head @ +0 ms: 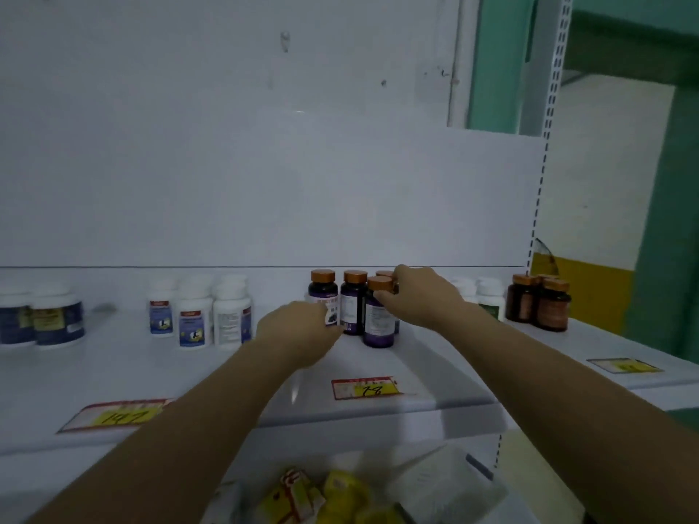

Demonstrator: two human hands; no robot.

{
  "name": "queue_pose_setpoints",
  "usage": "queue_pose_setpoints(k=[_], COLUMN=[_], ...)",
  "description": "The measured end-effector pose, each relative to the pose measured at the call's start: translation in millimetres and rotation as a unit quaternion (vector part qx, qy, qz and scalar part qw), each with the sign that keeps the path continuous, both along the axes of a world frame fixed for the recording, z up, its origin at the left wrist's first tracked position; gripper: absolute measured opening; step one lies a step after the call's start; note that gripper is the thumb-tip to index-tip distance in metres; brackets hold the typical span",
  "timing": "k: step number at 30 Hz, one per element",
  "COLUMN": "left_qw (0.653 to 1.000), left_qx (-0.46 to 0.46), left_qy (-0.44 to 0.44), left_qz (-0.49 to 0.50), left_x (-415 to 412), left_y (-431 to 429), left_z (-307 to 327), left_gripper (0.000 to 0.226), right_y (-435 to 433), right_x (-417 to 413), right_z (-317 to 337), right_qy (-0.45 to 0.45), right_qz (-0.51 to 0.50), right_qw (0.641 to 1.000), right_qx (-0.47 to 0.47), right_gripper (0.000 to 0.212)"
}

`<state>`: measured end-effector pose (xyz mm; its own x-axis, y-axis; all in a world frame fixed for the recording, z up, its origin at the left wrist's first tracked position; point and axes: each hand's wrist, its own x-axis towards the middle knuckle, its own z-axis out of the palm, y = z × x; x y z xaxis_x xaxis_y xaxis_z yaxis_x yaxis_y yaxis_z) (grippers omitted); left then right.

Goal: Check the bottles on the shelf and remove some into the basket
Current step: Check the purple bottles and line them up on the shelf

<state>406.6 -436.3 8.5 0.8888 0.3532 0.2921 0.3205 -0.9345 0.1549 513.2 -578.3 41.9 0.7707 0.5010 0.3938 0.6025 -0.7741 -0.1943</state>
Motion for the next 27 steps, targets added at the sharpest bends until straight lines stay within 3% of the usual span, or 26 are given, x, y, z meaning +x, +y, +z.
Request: queue_pose_setpoints(k=[6, 10, 17, 23, 27], left_qw=[0.996, 0.985, 0.967, 0.981, 0.985], left_qx=[0.036, 0.081, 0.136, 0.061, -0.152], left_qy=[0.048, 0.146, 0.214, 0.178, -0.001], left_qz=[0.067, 0.034, 0.017, 0.048, 0.078], left_x=[-11.7, -13.6, -11.2, -12.7, -22.8], left_y=[-8.3, -4.1, 3.6, 3.3, -11.6], left_z=[-20.3, -41.0, -47.9, -47.9, -35.6], left_gripper=[0.046, 0.044, 0.053, 0.055, 0.065], right_y=[4.4, 8.8, 23.1, 21.1, 10.2], right_x=[5.8, 5.1, 8.9, 4.5, -8.0], right_z=[0.2, -1.2, -6.6, 4.5, 26.1], right_qy=[-0.015, -0.015, -0.023, 0.062, 0.142], right_qz=[0.016, 0.032, 0.036, 0.100, 0.176], right_qw=[1.000, 0.999, 0.998, 0.985, 0.956], right_qx=[0.008, 0.032, 0.054, 0.126, 0.188], right_gripper=[0.051, 0.048, 0.034, 0.027, 0.039])
